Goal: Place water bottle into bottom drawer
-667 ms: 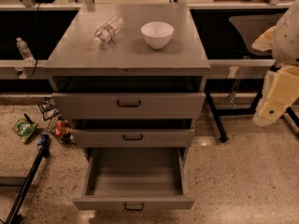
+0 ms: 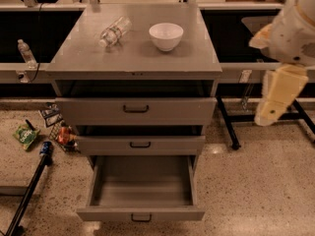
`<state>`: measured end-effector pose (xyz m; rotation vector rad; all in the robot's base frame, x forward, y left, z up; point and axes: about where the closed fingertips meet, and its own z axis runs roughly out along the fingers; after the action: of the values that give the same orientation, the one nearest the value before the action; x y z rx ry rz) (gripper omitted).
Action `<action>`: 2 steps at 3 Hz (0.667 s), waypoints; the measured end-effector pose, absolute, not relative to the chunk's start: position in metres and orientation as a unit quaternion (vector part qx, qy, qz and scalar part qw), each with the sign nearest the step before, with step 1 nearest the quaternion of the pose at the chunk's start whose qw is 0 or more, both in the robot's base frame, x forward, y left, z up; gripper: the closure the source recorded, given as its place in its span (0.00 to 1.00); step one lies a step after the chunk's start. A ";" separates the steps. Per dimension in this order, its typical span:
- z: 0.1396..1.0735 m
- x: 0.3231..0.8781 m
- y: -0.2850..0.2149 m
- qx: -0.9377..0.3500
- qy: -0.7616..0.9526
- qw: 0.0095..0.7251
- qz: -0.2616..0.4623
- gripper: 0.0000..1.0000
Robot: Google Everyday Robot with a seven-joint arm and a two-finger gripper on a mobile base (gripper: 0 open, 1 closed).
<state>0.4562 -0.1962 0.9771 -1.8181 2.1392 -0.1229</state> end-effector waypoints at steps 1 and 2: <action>0.972 0.497 -0.149 -0.714 0.681 0.154 -0.057 0.00; 0.970 0.542 -0.092 -0.786 0.596 0.151 -0.065 0.00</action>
Offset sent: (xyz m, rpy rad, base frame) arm 0.1405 0.1744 -0.0102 -0.1735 -0.0640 0.6957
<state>0.5421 -0.0923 0.9699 -2.2568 1.7114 -0.1857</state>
